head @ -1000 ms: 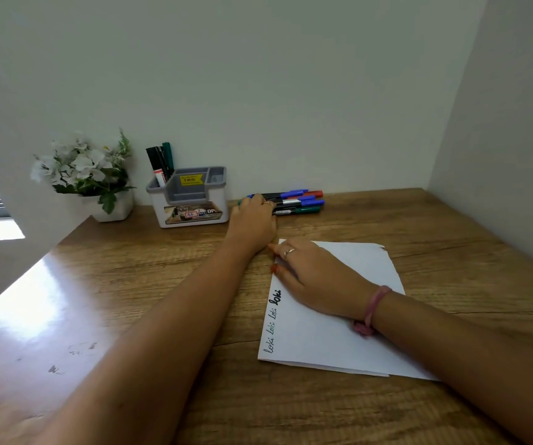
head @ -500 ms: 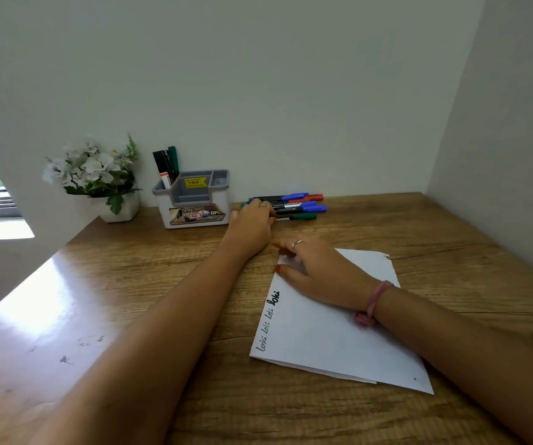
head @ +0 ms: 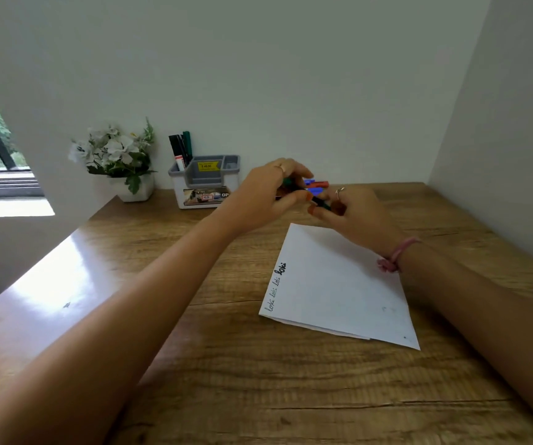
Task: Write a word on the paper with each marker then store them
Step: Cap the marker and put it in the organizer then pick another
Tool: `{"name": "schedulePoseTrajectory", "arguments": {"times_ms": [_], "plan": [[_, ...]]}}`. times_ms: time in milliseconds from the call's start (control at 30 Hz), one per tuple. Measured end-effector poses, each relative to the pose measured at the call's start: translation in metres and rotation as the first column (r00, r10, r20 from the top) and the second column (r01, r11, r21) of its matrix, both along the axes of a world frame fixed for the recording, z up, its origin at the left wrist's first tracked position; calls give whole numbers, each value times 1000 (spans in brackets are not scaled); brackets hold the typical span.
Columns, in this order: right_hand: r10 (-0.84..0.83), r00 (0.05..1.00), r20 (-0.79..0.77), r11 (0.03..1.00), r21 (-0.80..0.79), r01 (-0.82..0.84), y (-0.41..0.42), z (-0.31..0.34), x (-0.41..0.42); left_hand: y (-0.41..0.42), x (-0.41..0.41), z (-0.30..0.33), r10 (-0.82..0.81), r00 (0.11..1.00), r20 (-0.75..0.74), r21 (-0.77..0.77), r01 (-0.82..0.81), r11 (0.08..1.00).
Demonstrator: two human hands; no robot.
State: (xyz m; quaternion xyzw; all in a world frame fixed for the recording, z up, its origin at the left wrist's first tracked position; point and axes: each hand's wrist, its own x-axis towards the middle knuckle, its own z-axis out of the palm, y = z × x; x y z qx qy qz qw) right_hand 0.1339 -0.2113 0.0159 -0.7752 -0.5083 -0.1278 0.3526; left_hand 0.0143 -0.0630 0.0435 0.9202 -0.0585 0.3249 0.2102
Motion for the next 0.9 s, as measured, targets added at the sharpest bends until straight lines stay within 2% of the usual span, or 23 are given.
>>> {"name": "schedulePoseTrajectory", "arguments": {"times_ms": [67,100,133,167,200,233,300,367,467,700,900], "plan": [[11,990,-140,999,32,-7,5,0,-3,-2,-5,-6,-68,998,7,-256,67,964],[49,950,-309,996,85,-23,6,1,-5,0,-7,-11,-72,997,-20,-325,62,944],[110,854,-508,986,163,-30,8,4,-8,2,-8,-17,-56,996,-71,-327,30,944],[184,720,-669,975,218,-46,7,7,-10,5,-8,-23,-39,991,-132,-291,-1,957],[252,600,-759,964,250,-90,6,9,-12,7,-8,-28,-40,981,-189,-266,-12,964],[299,518,-802,954,259,-150,5,9,-12,8,-8,-31,-48,969,-244,-256,-17,966],[342,436,-833,935,254,-249,3,8,-14,6,-6,-33,-57,942,-331,-240,-25,970],[330,433,-839,937,234,-260,3,6,-13,3,-1,-35,-16,929,-369,-128,-34,991],[315,448,-837,943,220,-250,3,4,-9,1,1,-39,13,938,-347,-42,-30,999],[395,351,-849,896,272,-350,3,1,-7,8,-2,-42,19,942,-335,-21,-27,999],[387,277,-880,883,267,-387,0,2,-10,14,-2,-43,-9,919,-395,-39,-7,999]]}}
